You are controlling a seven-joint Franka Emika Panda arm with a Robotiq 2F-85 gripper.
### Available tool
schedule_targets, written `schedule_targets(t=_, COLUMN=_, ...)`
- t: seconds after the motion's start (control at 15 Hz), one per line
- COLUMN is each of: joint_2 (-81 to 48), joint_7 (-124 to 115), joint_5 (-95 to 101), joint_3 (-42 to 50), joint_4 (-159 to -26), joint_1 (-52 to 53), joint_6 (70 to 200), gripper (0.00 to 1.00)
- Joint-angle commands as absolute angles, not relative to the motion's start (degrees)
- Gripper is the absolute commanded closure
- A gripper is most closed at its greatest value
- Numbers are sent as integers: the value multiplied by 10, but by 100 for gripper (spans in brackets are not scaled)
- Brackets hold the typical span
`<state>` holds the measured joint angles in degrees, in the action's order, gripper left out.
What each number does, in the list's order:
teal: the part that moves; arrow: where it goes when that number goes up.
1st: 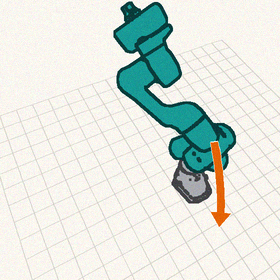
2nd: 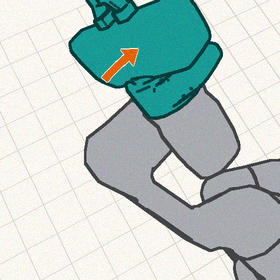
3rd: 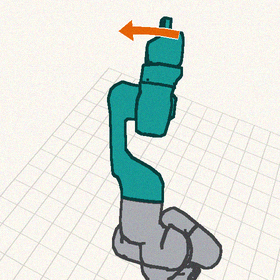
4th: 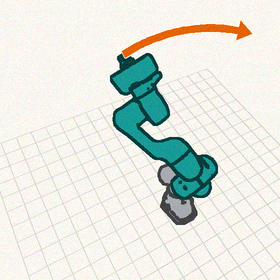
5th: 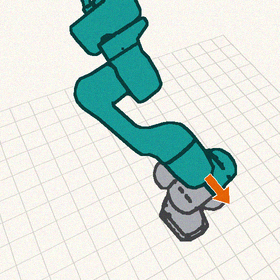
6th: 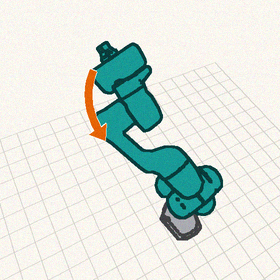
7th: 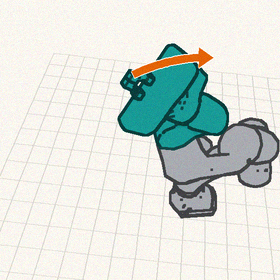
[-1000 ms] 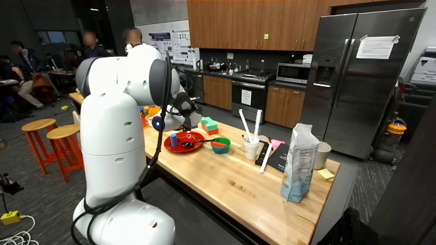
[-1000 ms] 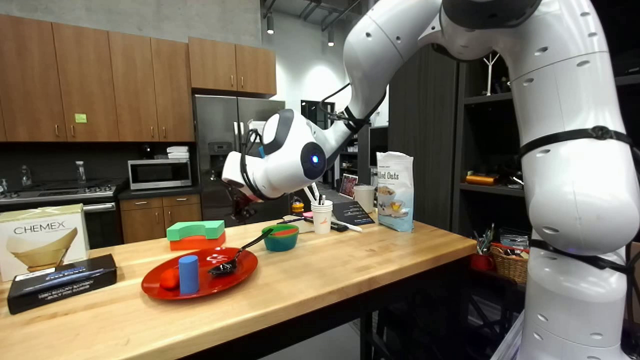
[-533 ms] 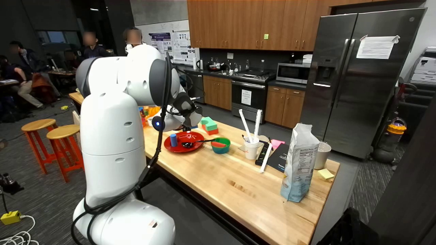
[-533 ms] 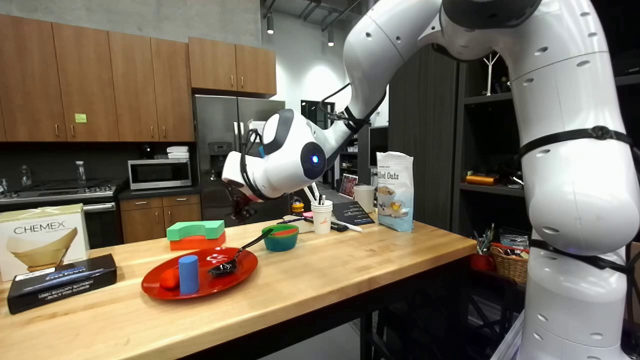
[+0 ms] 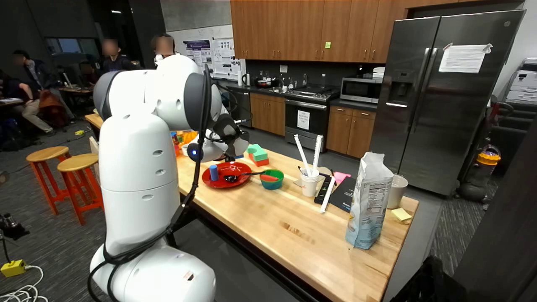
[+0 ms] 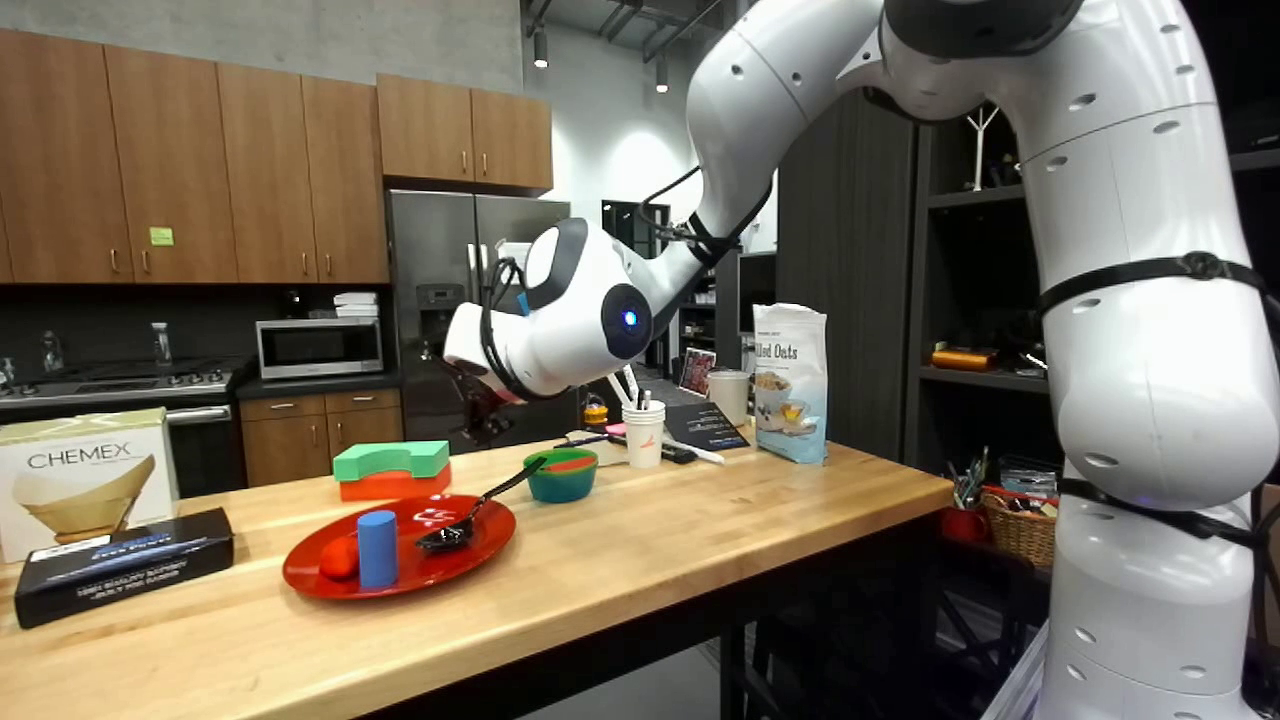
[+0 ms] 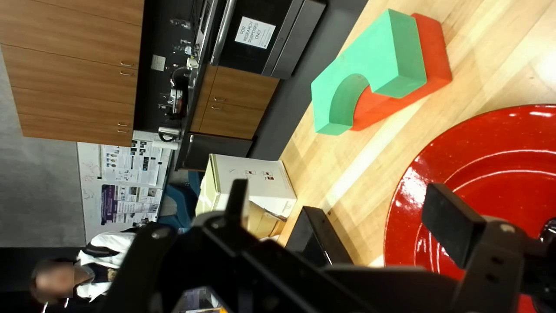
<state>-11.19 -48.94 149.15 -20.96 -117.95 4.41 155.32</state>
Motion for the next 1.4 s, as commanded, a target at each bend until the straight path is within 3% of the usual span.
schedule_targets(t=0.0, joint_2=-112, joint_7=-489, joint_5=1492, joint_3=-210, joint_4=-1180, joint_1=44, joint_6=1553, gripper=0)
schedule_targets(t=1.07, joint_2=-112, joint_7=-489, joint_5=1492, joint_3=-210, joint_4=-1179, joint_1=44, joint_6=1553, gripper=0)
schedule_targets(t=1.33, joint_2=-86, joint_7=-474, joint_5=1467, joint_3=-210, joint_4=-1216, joint_1=47, joint_6=1604, gripper=0)
